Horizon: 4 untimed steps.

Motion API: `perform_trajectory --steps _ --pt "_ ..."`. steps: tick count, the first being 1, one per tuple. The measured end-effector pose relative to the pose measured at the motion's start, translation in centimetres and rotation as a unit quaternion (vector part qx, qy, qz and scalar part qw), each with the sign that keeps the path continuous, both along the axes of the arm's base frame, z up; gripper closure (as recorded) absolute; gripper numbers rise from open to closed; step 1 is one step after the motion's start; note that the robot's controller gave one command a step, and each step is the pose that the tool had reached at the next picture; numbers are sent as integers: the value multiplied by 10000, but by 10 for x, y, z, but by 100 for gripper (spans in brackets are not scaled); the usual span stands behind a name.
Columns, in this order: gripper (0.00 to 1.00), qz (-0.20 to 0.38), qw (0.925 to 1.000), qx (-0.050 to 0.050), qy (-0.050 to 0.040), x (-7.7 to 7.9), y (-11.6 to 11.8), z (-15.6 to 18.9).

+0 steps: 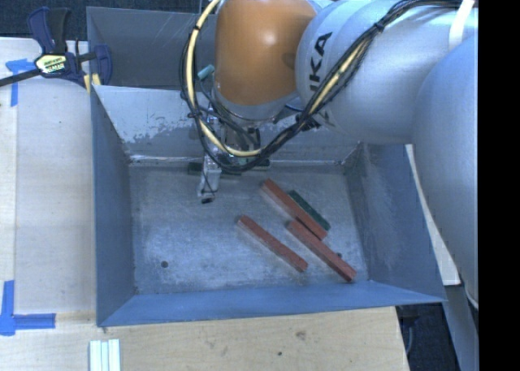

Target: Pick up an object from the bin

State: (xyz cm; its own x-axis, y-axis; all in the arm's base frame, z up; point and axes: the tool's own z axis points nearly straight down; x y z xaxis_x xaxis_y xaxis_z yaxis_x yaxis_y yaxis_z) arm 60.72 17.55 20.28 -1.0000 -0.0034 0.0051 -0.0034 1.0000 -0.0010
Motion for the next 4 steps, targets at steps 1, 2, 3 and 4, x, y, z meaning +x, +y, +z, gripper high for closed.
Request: perform_trajectory --steps 1,2,3,4 --pt "0 -17 10000 11 -42 2 -1 6" --pt "0 -473 9989 13 -57 8 -11 -51" --pt "0 -506 9987 1 -22 13 -22 -72" --pt "0 -686 9976 13 -55 16 -25 -59"
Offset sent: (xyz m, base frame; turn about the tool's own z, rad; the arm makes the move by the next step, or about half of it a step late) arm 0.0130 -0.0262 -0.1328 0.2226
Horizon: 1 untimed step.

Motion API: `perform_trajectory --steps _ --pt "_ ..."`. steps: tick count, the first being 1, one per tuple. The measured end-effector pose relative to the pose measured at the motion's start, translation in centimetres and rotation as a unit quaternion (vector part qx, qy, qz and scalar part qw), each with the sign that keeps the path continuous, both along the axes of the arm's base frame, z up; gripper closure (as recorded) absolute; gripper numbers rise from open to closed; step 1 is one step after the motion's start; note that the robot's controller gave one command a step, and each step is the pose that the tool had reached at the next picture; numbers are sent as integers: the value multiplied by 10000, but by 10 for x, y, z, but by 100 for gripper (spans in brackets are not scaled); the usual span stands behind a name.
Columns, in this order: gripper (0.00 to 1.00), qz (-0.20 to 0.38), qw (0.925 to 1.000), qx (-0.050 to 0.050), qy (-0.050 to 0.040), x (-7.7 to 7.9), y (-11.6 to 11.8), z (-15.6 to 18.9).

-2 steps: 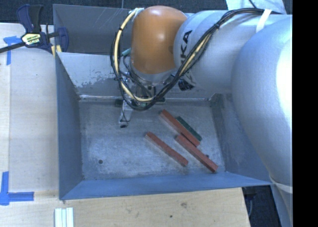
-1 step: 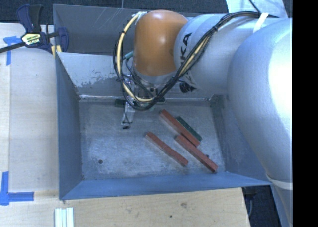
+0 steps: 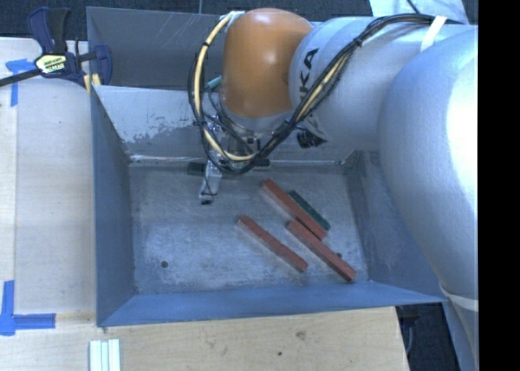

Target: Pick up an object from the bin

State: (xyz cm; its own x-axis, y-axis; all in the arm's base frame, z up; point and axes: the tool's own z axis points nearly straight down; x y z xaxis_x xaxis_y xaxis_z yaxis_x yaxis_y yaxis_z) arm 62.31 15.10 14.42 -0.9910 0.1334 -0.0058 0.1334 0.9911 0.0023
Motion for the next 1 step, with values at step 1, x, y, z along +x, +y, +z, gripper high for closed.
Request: perform_trajectory --steps 1 --pt "0 -429 9991 0 15 2 -6 -71"
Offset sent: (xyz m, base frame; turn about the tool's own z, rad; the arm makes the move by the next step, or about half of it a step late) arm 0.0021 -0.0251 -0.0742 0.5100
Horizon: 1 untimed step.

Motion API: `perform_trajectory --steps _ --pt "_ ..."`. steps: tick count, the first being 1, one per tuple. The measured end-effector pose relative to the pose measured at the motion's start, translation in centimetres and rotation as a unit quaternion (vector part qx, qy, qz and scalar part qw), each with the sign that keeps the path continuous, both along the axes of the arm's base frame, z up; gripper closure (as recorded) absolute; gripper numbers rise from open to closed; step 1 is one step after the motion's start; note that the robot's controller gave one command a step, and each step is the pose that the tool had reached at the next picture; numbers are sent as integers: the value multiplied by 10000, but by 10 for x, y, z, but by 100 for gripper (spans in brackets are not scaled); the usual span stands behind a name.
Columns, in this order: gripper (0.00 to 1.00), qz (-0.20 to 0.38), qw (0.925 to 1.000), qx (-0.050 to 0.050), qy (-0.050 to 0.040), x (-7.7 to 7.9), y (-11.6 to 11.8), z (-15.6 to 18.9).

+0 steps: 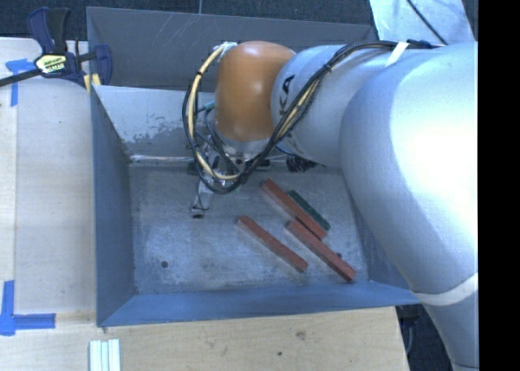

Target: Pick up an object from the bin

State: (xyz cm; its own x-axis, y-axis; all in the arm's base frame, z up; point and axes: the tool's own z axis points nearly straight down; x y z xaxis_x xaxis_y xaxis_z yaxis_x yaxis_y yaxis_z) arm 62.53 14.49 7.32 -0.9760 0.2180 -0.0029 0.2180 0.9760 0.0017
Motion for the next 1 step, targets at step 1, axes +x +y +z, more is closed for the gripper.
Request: perform_trajectory --steps 1 --pt "100 -2105 9776 5 3 1 -19 -2"
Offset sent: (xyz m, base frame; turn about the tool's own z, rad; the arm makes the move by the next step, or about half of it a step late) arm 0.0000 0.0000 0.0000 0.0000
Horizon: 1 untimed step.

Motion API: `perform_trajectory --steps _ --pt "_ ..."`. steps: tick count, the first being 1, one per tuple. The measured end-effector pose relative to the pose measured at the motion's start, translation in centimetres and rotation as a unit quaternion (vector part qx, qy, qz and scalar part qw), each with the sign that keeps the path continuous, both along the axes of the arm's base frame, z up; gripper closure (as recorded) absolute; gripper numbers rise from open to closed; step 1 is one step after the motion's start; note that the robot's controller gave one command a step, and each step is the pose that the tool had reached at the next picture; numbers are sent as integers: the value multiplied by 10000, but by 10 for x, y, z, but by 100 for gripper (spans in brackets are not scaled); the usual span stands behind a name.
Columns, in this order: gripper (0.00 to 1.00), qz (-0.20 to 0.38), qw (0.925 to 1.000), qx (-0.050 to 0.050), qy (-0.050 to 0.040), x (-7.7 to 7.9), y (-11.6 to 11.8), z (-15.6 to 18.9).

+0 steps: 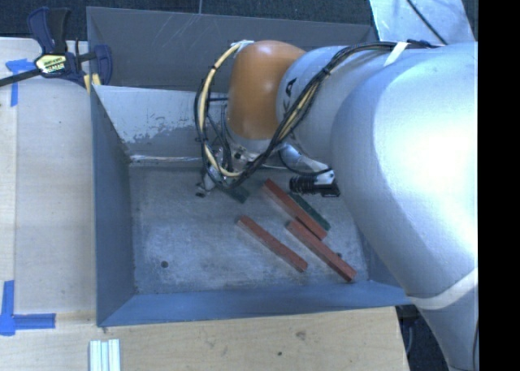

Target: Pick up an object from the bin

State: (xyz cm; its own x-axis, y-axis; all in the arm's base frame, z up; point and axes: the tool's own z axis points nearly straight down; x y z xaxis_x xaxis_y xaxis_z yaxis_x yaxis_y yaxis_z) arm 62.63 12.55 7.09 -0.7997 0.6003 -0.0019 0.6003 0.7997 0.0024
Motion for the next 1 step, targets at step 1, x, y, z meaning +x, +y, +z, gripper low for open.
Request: perform_trajectory --steps 1 --pt "100 5 10000 -2 0 0 0 0"
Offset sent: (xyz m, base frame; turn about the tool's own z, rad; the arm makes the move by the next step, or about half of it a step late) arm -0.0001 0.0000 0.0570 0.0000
